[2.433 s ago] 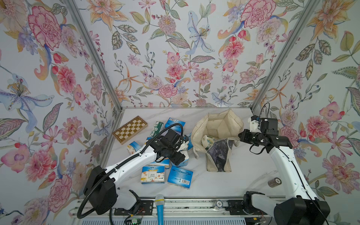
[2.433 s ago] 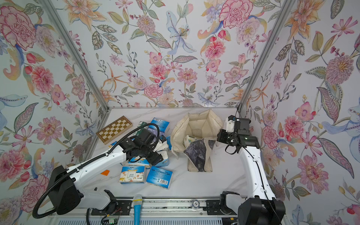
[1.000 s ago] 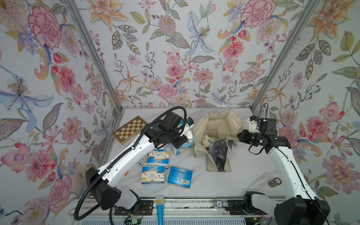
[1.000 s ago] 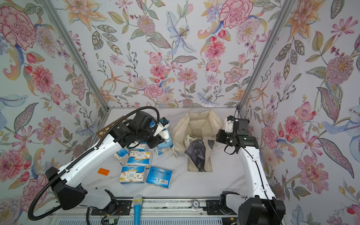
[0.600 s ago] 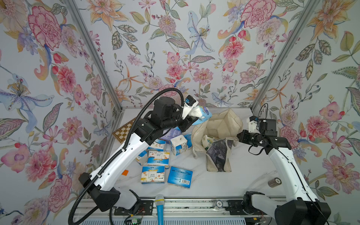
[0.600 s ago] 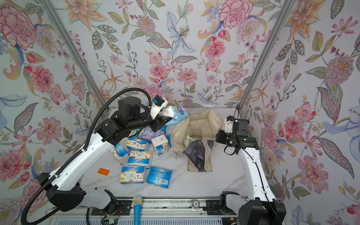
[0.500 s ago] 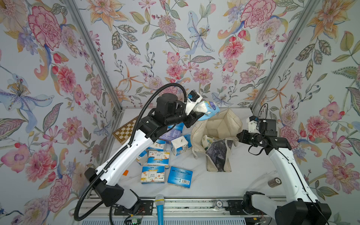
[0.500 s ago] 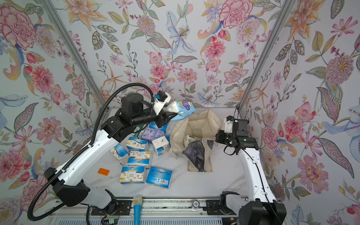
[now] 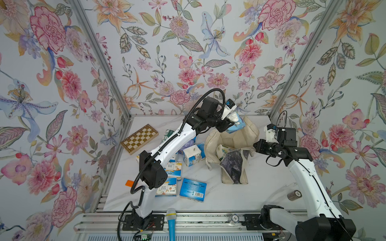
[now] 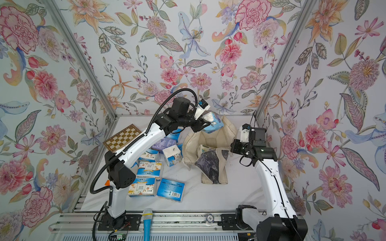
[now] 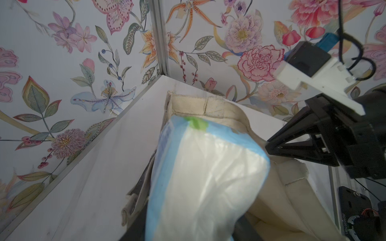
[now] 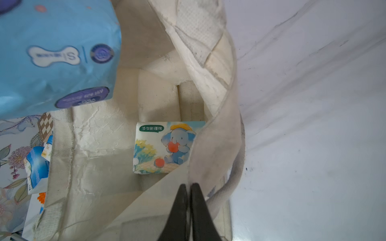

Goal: Put tissues into the canvas bag
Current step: Place the pack of facial tissues in the canvas bag.

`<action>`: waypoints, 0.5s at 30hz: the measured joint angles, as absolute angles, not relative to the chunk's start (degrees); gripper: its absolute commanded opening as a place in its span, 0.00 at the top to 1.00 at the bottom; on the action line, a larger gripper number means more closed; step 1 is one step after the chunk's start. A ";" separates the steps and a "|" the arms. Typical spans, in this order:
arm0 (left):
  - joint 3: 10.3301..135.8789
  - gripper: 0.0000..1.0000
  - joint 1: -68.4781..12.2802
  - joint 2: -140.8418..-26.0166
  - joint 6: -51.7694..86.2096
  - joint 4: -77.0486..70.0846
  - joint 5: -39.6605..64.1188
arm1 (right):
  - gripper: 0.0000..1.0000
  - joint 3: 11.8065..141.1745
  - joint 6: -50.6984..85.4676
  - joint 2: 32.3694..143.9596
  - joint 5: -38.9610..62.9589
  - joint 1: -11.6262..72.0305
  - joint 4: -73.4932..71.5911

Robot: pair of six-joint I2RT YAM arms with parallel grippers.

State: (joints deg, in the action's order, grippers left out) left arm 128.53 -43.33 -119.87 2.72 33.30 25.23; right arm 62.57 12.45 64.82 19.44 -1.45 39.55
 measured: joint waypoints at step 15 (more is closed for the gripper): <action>128.81 0.35 -45.15 -123.68 1.02 43.27 23.77 | 0.90 62.57 12.45 65.98 19.07 -0.95 39.53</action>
